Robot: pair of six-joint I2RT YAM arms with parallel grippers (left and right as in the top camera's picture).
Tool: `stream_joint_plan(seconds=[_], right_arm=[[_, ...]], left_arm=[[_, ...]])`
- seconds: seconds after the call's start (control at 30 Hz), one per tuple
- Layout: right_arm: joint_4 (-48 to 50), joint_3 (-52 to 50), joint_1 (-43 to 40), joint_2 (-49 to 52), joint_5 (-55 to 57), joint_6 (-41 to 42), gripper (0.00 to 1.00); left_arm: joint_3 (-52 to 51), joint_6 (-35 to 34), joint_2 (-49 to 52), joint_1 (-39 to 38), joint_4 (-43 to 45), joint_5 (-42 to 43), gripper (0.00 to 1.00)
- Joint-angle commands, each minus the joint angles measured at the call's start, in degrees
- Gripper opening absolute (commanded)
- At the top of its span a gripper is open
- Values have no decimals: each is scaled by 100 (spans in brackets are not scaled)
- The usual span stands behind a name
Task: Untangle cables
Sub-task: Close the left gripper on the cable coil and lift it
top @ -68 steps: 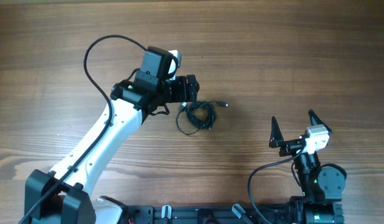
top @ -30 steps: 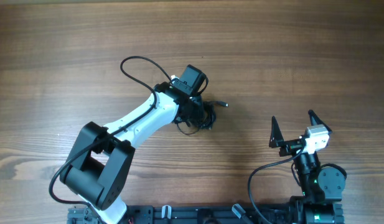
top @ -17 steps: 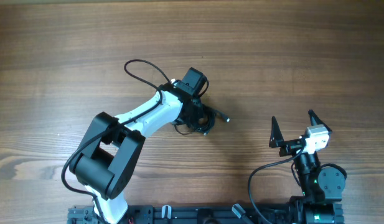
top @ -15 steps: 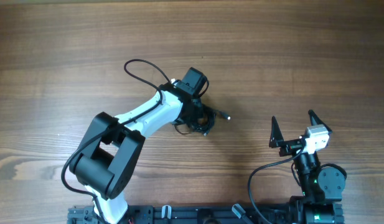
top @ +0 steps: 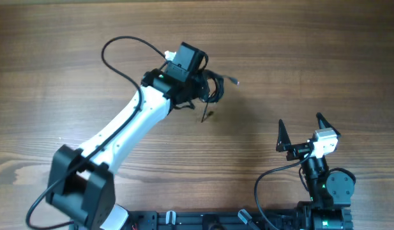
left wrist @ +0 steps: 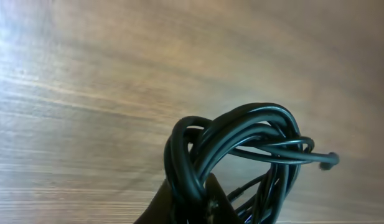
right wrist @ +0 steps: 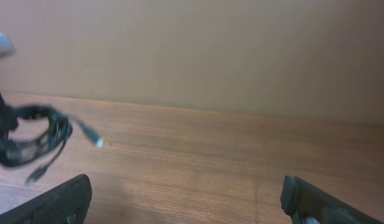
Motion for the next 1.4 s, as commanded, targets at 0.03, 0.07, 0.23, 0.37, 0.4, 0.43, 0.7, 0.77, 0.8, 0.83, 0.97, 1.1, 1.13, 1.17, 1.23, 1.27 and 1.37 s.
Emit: stream_joint_plan(seconds=[0.03, 0.07, 0.23, 0.37, 0.4, 0.43, 0.7, 0.77, 0.8, 0.83, 0.97, 1.1, 1.13, 1.17, 1.23, 1.27, 1.37], right_arm=[[22, -13, 24, -57, 59, 33, 100], [22, -13, 24, -57, 61, 35, 99], [22, -13, 24, -57, 59, 33, 100], [22, -13, 24, -57, 61, 35, 100], [22, -13, 24, -57, 59, 33, 100], [22, -13, 24, -57, 59, 33, 100], [22, -13, 24, -57, 59, 33, 100], [22, -13, 24, -57, 59, 33, 100], [22, -13, 24, -57, 61, 33, 100], [22, -13, 24, -57, 61, 35, 100], [22, -13, 24, -57, 59, 35, 100], [22, -13, 24, -57, 59, 37, 100], [22, -13, 24, -57, 59, 33, 100], [22, -13, 24, -57, 59, 35, 100], [22, -13, 24, -57, 59, 35, 100], [22, -13, 24, -57, 59, 35, 100], [22, -13, 24, -57, 61, 33, 100]], left_arm=[[142, -1228, -330, 4, 149, -83, 4], [142, -1681, -328, 4, 142, -101, 4], [142, -2656, -304, -22, -149, -992, 4], [140, -2776, -295, -22, -605, -1405, 4], [140, -2774, -293, -22, -678, -1447, 4], [140, -2774, -273, -22, -752, -1504, 4], [136, -2708, -70, -17, -1279, -1864, 4], [131, -2710, -24, -17, -1421, -1915, 4], [131, -2712, 13, -17, -1523, -1912, 4], [131, -2745, 61, -17, -1631, -1915, 4], [129, -3053, 387, -22, -1773, -1849, 6], [129, -3051, 671, -22, -1753, -1692, 26], [129, -3049, 713, -22, -1753, -1635, 39], [129, -3049, 717, -22, -1753, -1589, 51], [129, -3049, 715, -22, -1753, -1567, 72], [131, -3049, 715, -22, -1753, -1567, 78], [131, -3005, 715, -22, -1753, -1569, 93]])
